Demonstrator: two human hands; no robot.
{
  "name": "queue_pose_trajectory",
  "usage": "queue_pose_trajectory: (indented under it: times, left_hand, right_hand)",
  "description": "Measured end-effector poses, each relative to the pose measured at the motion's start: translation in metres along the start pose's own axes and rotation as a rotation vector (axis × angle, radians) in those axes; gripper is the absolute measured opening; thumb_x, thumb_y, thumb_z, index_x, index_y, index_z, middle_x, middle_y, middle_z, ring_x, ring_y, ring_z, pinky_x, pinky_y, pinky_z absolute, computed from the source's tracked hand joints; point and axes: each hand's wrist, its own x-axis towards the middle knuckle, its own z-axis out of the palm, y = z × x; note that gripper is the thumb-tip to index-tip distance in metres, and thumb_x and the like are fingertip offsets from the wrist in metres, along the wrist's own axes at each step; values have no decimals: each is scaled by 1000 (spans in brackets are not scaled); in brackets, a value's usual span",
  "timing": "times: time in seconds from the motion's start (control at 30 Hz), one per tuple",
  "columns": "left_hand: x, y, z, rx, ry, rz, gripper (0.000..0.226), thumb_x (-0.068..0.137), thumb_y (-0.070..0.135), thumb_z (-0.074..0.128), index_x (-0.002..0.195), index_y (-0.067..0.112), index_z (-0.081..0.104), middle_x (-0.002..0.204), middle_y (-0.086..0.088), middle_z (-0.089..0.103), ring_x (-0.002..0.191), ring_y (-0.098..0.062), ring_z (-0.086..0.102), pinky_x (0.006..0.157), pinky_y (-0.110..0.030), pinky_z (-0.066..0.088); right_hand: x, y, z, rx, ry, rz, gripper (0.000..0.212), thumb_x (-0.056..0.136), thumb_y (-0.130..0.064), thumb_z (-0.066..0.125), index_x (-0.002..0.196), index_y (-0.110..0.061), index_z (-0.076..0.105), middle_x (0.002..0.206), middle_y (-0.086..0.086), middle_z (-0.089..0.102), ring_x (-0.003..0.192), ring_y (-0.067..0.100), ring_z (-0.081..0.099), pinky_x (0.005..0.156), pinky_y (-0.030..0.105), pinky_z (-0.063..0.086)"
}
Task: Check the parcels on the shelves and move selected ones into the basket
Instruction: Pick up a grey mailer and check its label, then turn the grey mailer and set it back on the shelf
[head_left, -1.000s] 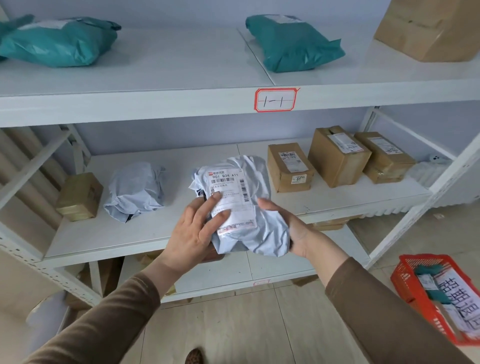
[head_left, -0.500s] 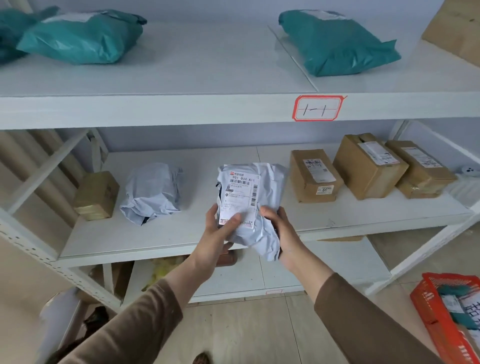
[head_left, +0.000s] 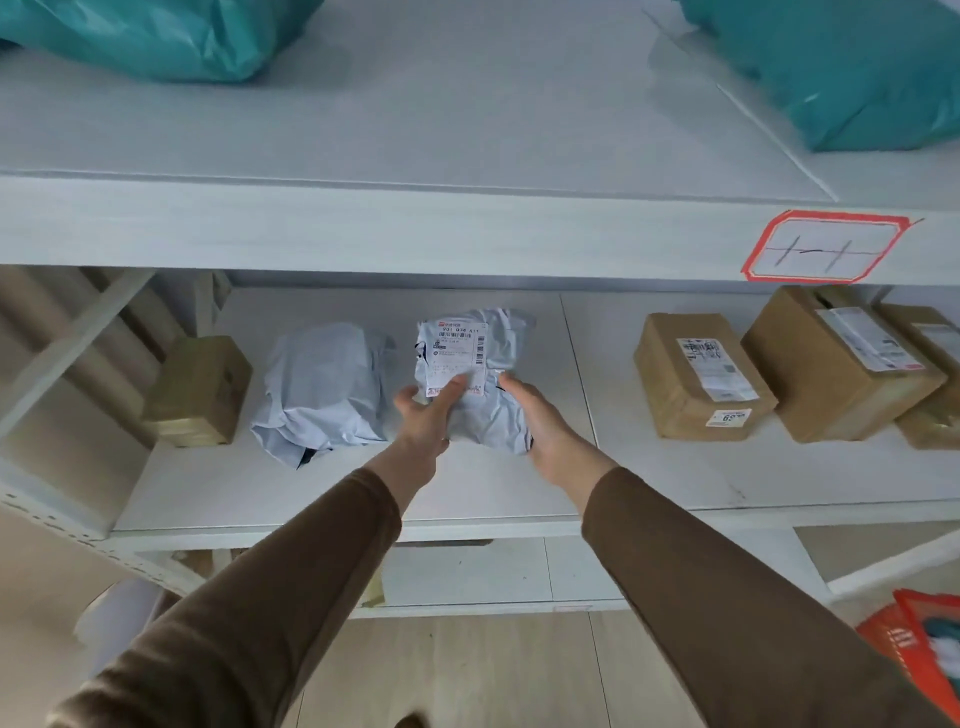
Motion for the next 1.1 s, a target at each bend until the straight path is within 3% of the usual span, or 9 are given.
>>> queue_pose_trajectory:
  times: [0.1,0.23,0.33,0.43,0.5,0.63,0.77,0.97,1.1]
  left_hand:
    - [25,0,-6,63,-15,-10,80,91,46,76,150,24,25,110,4,60,93,-10,59,77,-32,47]
    - [48,-8,-13,196,-46,-30,87,89,55,73,153,24,22,143,-7,57,119,-24,58,97,-39,43]
    - [46,-5,-11,241,-38,-10,93,91,55,71,158,21,17,150,-7,51,124,-25,53,99,-38,39]
    - [29,5,-23,346,29,171,100,93,54,70,165,20,9,167,-6,30,149,-26,37,115,-38,30]
    - [17,15,-43,369,55,370,94,95,48,70,165,22,12,170,4,24,152,-11,26,120,-31,24]
    - [12,42,-100,407,177,568,79,100,36,67,163,25,21,165,14,28,146,1,25,114,-20,24]
    - [45,59,-169,381,354,437,81,99,38,67,163,21,21,168,0,31,153,-21,32,118,-29,29]
    - [94,52,-213,377,317,44,94,95,41,71,165,15,16,163,-11,38,146,-37,41,120,-47,35]
    - [103,47,-224,301,164,-48,65,97,40,69,150,12,47,141,-11,62,126,-36,61,103,-42,50]
  right_hand:
    - [25,7,5,-62,51,27,17,102,-38,58,111,-27,66,125,5,74,110,26,69,100,39,52]
    - [41,19,8,-146,121,1,21,106,-25,53,125,-23,59,114,3,69,86,11,64,67,23,44]
    - [49,28,10,-116,174,-64,30,102,-26,59,132,-24,58,136,8,67,108,23,68,90,36,56]
    - [41,24,22,-309,411,-182,73,95,-38,68,158,-19,37,156,7,48,141,28,48,115,47,43]
    - [31,20,36,-536,545,-489,72,95,-36,68,157,-12,38,160,10,43,148,32,37,121,48,34]
    - [26,15,94,-625,350,-835,58,100,-24,58,154,-9,42,160,10,43,149,24,34,122,36,32]
    - [39,6,157,-472,78,-508,65,103,-26,59,161,-14,31,164,3,37,152,19,33,118,24,25]
    - [85,15,200,-180,-4,-61,57,97,-20,62,149,-13,42,137,11,62,120,30,62,101,41,50]
    - [90,16,205,-227,-47,31,43,102,-13,56,144,-3,47,122,13,59,107,22,52,88,28,39]
